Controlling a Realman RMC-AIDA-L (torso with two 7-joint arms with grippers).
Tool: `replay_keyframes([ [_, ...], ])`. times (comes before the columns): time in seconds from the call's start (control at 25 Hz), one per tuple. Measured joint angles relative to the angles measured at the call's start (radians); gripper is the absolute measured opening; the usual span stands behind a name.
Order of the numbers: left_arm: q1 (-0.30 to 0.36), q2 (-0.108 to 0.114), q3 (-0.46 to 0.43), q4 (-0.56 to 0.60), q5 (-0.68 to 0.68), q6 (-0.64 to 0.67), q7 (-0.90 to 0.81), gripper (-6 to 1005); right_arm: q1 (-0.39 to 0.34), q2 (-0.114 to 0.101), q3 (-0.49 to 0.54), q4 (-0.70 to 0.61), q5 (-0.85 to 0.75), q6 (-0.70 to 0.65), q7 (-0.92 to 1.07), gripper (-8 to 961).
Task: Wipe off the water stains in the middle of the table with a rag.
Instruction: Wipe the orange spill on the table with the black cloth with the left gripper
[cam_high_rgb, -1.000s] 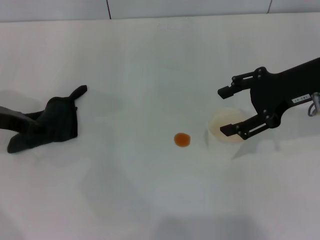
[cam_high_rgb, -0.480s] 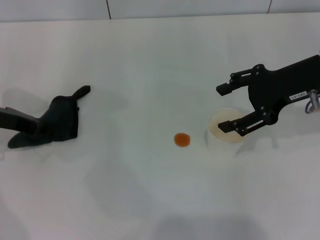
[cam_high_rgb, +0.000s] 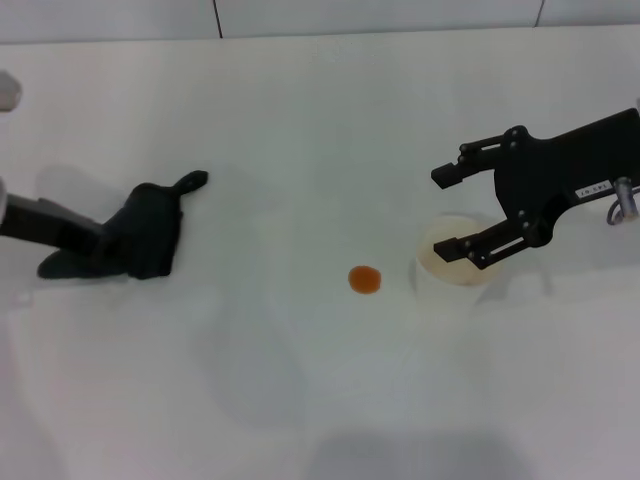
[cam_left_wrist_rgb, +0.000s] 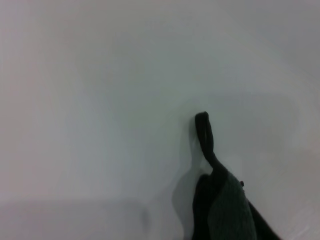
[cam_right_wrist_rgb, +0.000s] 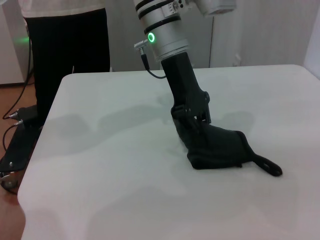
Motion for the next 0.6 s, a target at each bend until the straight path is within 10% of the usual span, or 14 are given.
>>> replay_keyframes([
  [0.6, -0.156, -0.017, 0.233, -0.054, -0.189, -0.020, 0.002, 134, -0.017, 0.004, -0.028, 0.024, 0.041, 0.029, -0.001, 842],
])
